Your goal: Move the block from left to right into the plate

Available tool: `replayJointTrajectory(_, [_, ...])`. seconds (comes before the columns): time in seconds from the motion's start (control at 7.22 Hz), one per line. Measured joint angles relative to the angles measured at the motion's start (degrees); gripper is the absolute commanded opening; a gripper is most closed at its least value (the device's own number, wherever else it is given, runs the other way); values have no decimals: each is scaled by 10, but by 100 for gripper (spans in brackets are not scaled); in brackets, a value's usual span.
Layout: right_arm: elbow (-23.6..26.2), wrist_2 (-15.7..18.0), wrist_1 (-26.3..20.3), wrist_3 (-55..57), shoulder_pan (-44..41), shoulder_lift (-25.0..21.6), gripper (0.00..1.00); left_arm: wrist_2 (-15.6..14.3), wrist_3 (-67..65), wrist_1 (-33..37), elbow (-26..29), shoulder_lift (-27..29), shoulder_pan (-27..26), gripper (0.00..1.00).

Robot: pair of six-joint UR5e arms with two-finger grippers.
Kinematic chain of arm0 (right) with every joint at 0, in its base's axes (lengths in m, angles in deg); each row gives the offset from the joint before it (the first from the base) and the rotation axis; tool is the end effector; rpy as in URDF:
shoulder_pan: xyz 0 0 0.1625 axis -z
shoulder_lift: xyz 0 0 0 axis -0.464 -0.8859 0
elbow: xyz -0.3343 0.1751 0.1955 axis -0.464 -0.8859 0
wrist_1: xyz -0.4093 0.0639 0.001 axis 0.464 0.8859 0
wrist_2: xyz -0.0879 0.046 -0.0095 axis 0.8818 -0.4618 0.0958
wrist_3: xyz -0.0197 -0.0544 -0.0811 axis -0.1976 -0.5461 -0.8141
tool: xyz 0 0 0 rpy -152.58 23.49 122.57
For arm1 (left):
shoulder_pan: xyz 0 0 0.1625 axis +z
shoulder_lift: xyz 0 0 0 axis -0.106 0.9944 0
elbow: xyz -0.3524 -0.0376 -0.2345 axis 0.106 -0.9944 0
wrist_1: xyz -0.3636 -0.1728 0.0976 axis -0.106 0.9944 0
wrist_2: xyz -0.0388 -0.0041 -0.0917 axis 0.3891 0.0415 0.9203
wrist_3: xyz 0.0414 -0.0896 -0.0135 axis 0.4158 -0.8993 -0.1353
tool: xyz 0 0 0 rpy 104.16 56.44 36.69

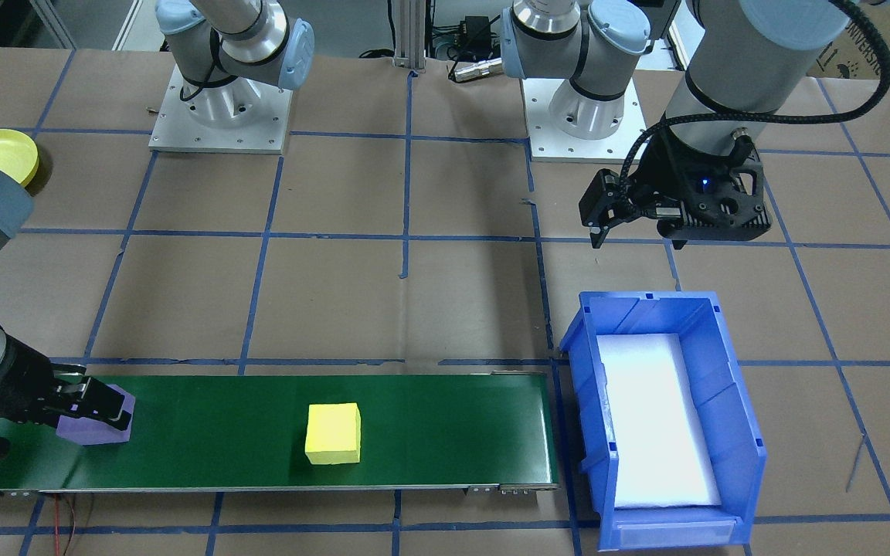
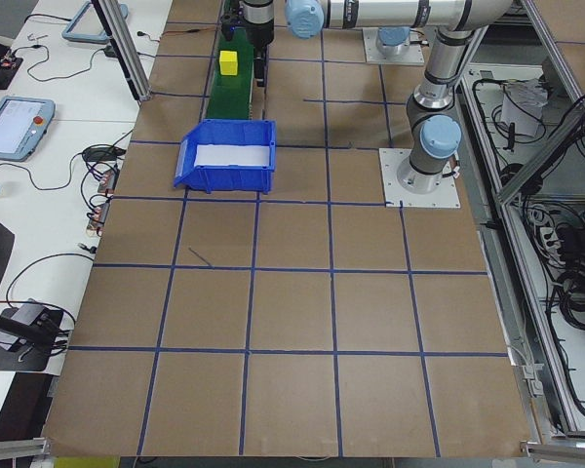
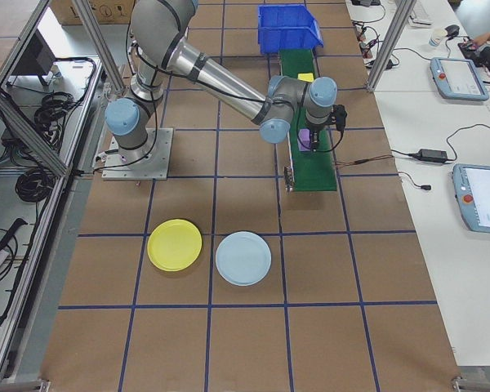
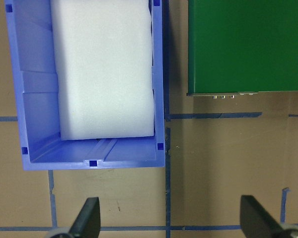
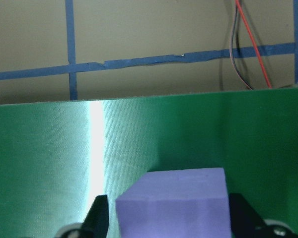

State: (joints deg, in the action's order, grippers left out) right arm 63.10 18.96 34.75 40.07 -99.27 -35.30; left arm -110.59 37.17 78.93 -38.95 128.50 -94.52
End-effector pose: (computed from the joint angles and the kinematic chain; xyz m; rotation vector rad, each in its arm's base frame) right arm -0.0503 -0.6624 0.2650 0.0524 2.8750 -0.1558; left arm -0.1181 -0.5332 0.4745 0.0029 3.1349 -0.0157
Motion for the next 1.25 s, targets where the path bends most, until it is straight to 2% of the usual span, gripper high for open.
replayJointTrajectory(0.14, [-3, 8, 0, -8, 0, -1, 28, 0, 0, -1, 0, 0, 0, 100])
replayJointTrajectory(0.28, [-10, 38, 0, -22, 1, -7, 29, 0, 1, -1, 0, 0, 1, 100])
replayJointTrajectory(0.55, [-23, 151, -1, -95, 31, -29, 29, 0, 2, -2, 1, 0, 3, 100])
replayJointTrajectory(0.69, [-23, 173, -3, -151, 70, -44, 29, 0, 2, -2, 1, 0, 3, 100])
replayJointTrajectory(0.83, [-22, 177, -4, -218, 117, -54, 30, 0, 2, -2, 1, 0, 4, 100])
replayJointTrajectory(1.25, [8, 139, -7, -413, 284, -58, 34, 0, 2, -2, 2, 0, 3, 100])
